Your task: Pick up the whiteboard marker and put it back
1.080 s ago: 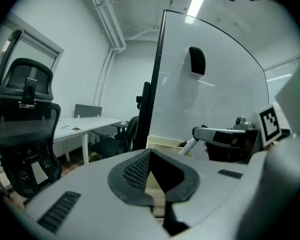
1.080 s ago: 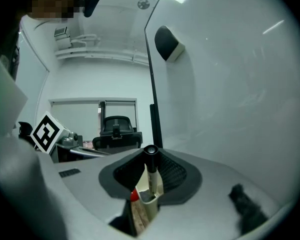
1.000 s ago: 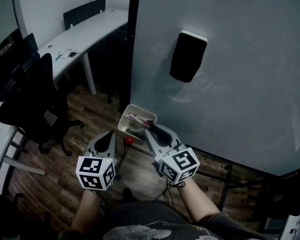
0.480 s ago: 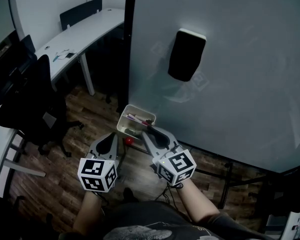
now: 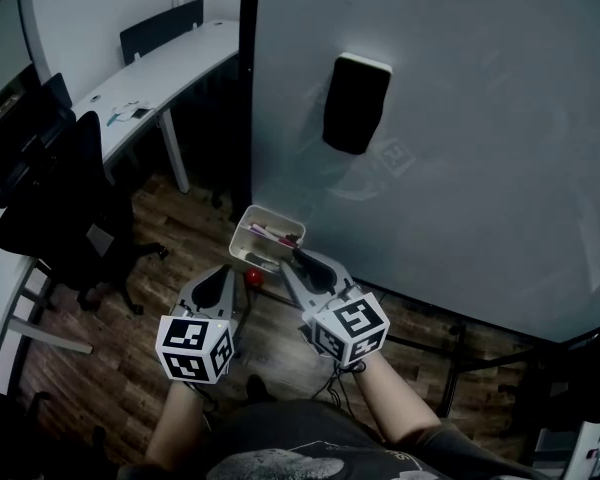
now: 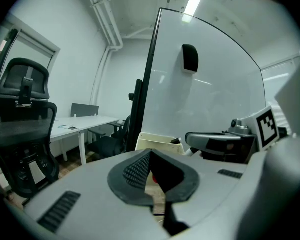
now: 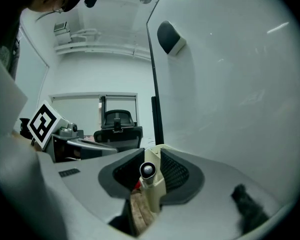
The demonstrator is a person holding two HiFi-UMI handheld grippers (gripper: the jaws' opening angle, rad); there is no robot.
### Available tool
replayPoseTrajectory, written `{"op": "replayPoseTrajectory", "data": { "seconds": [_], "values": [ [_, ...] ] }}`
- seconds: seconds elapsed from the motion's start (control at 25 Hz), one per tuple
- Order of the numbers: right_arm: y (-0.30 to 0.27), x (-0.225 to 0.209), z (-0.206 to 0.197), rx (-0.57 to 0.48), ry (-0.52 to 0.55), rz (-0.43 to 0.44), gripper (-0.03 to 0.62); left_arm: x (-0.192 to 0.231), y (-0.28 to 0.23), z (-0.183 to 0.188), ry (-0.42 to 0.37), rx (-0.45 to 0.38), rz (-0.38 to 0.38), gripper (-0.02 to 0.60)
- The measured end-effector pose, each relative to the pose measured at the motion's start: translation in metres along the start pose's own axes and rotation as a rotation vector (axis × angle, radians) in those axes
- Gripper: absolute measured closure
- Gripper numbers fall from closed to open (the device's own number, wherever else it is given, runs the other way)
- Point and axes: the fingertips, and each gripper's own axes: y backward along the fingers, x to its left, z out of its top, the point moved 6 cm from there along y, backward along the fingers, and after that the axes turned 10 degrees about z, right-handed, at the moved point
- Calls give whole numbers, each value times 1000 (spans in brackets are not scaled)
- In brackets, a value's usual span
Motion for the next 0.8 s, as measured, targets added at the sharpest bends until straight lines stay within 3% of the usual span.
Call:
{"op": "replayPoseTrajectory", "data": {
  "seconds": [0.8],
  "values": [
    [66, 22, 14, -53, 15, -18, 499, -48, 46, 2, -18, -44, 4, 569]
  ]
}}
